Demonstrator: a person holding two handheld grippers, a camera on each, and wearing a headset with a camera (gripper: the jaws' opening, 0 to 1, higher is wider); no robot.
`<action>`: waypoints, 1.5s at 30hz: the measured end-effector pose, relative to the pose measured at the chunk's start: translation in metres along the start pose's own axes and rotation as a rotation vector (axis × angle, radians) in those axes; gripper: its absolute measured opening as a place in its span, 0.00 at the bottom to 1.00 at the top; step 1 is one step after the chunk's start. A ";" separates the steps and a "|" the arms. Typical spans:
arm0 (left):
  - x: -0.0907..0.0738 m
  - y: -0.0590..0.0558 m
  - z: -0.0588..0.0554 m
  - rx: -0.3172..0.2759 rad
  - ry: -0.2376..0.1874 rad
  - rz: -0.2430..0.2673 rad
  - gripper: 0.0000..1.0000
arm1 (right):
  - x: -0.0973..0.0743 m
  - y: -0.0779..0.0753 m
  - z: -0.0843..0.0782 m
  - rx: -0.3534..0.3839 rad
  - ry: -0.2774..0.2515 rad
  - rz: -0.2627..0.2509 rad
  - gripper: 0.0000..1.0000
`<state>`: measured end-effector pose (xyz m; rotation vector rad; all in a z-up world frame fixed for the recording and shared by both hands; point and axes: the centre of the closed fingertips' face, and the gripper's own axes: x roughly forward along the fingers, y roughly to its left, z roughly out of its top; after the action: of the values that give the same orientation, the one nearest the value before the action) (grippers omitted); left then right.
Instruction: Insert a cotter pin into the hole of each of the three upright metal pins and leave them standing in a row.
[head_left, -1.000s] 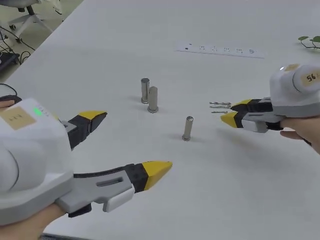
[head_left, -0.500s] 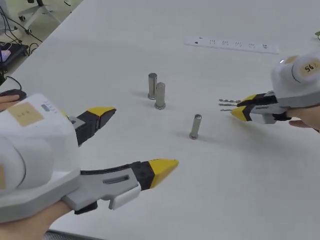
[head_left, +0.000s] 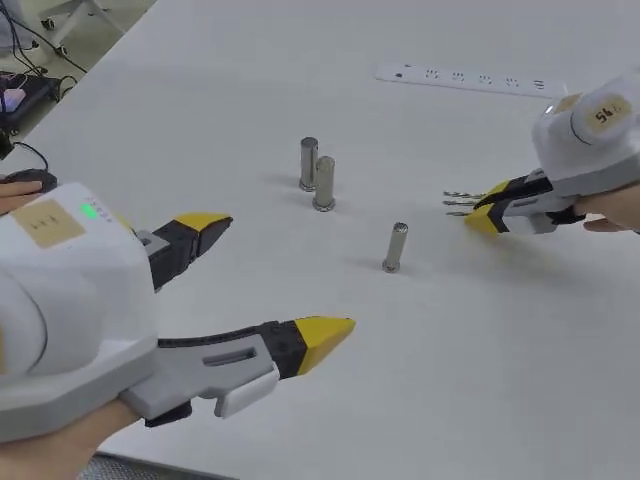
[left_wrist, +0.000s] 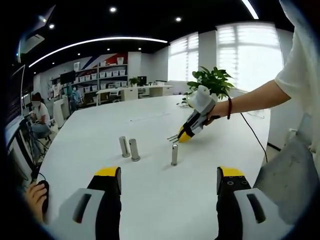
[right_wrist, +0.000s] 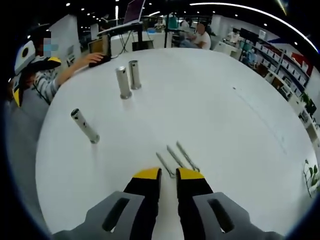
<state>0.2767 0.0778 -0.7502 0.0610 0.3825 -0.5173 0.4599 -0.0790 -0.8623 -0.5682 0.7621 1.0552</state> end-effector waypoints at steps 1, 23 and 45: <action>0.000 0.000 0.000 -0.002 0.000 0.000 0.78 | 0.001 0.000 0.000 -0.002 0.011 0.015 0.14; -0.001 -0.001 0.003 -0.004 -0.006 -0.003 0.76 | 0.001 0.008 -0.004 -0.113 0.199 0.039 0.05; 0.002 -0.003 0.006 0.010 0.005 -0.018 0.75 | -0.008 0.008 -0.004 -0.106 0.137 -0.078 0.01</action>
<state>0.2787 0.0731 -0.7451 0.0683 0.3860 -0.5368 0.4491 -0.0835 -0.8585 -0.7614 0.8009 0.9961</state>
